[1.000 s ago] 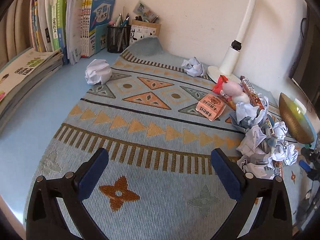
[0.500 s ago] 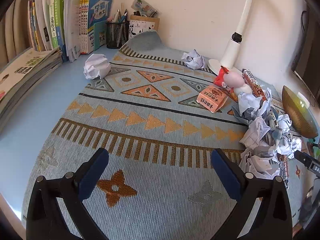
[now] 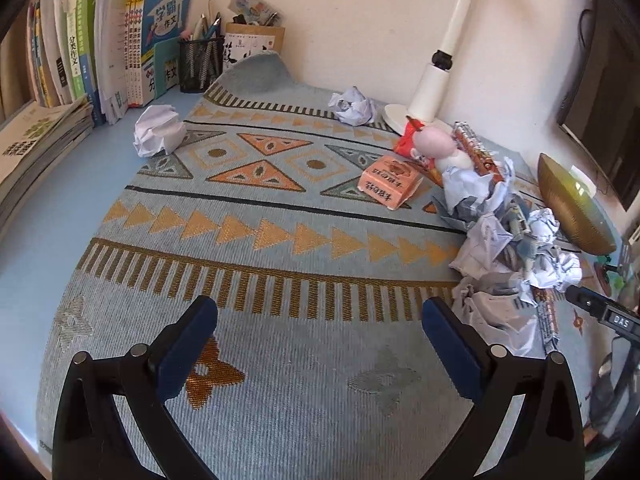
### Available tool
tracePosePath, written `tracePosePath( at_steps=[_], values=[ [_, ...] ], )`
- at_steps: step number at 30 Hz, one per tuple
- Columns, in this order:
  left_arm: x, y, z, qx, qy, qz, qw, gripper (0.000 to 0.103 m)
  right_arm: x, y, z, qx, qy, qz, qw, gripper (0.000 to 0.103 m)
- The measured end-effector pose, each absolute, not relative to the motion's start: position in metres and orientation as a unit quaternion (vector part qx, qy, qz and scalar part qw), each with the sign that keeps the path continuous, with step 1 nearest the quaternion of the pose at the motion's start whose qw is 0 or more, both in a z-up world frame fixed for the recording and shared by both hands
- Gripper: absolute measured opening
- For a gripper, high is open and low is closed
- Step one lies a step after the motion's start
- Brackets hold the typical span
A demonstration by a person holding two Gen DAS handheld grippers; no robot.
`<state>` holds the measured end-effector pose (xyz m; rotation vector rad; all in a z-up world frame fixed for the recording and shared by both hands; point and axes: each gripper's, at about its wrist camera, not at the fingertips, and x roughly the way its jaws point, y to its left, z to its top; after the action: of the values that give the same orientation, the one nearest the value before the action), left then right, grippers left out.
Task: Organize objects
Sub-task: 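Move both tools back toward the cluttered pile of paper and boxes, then grasp a crumpled paper ball with the left tool while the right tool grasps another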
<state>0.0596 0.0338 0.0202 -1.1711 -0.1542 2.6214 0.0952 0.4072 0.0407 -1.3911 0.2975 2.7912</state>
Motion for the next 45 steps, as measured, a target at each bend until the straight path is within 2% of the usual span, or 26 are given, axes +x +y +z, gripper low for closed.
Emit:
tracePosePath(
  at_steps=[5,9,14,15,16,18,19,29,45],
  values=[
    [0.082,0.070,0.031,-0.393,-0.040,0.884,0.250,0.102,0.093,0.406,0.042,-0.449,0.101,0.887,-0.028,0.087],
    [0.085,0.109,0.027,-0.401,0.039,0.871,0.283,0.102,0.079,0.408,0.049,-0.461,0.095,0.881,-0.037,0.087],
    [0.069,0.130,0.018,-0.416,0.053,0.858,0.296,0.099,0.073,0.409,0.040,-0.450,0.127,0.881,-0.070,0.084],
    [0.069,0.134,0.017,-0.415,0.059,0.857,0.298,0.089,0.077,0.405,0.043,-0.440,0.113,0.889,-0.061,0.079],
    [0.068,0.136,0.014,-0.419,0.065,0.854,0.301,0.074,0.079,0.402,0.045,-0.434,0.104,0.892,-0.067,0.068],
    [0.068,0.140,0.008,-0.432,0.072,0.845,0.307,0.059,0.080,0.395,0.045,-0.430,0.088,0.896,-0.068,0.054],
    [0.070,0.140,0.009,-0.426,0.073,0.847,0.308,0.058,0.080,0.392,0.044,-0.431,0.078,0.897,-0.057,0.046],
    [0.070,0.122,0.016,-0.401,0.029,0.867,0.294,0.058,0.088,0.396,0.052,-0.398,0.068,0.915,-0.011,0.045],
    [0.064,0.122,0.011,-0.414,0.033,0.872,0.259,0.058,0.093,0.395,0.055,-0.386,0.058,0.921,-0.005,0.045]
  ],
)
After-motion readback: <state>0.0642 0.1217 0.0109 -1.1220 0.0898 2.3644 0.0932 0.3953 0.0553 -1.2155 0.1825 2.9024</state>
